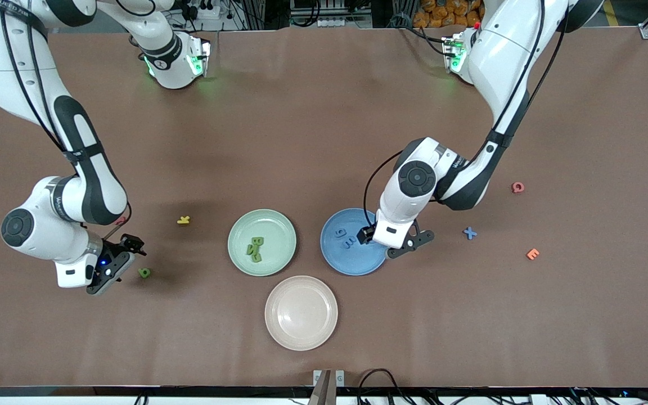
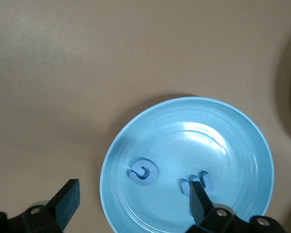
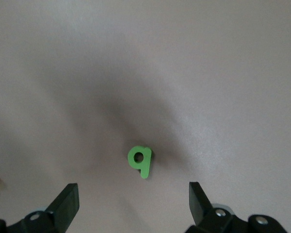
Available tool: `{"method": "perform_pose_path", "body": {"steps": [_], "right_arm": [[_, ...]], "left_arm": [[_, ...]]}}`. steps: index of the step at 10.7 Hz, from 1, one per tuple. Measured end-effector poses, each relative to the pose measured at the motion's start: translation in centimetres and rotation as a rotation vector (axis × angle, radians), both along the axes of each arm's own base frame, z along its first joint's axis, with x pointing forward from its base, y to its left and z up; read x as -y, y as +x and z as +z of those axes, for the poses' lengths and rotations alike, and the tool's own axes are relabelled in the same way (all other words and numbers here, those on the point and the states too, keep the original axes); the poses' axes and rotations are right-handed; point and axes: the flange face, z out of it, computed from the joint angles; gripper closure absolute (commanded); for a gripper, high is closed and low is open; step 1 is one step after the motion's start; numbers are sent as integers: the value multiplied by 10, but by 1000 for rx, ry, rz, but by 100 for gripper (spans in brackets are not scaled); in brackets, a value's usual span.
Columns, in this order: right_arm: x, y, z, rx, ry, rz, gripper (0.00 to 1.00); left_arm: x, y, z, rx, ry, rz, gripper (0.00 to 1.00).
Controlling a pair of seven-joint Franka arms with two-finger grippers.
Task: Sort letters by color into matching plates
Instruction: 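Grasp the green p with the right gripper while the left gripper reaches X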
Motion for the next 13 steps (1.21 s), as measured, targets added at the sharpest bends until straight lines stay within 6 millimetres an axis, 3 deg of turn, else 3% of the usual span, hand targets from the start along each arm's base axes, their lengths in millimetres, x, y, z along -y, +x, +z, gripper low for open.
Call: {"method": "perform_pose_path", "body": {"steps": [2, 4, 9, 11, 13], "right_arm": [[-5, -1, -10, -14, 4, 21, 0], [-16, -3, -23, -27, 8, 36, 0], [-20, -1, -37, -24, -4, 43, 0], [-17, 0, -42, -11, -8, 39, 0], [-15, 0, -47, -5, -11, 35, 19]], "left_arm": [[-12, 7, -1, 9, 15, -70, 0], [-36, 17, -6, -7, 35, -91, 0], [-92, 25, -27, -86, 67, 133, 0], [-142, 30, -36, -118, 86, 198, 0], [-186, 30, -34, -130, 99, 184, 0]]}}
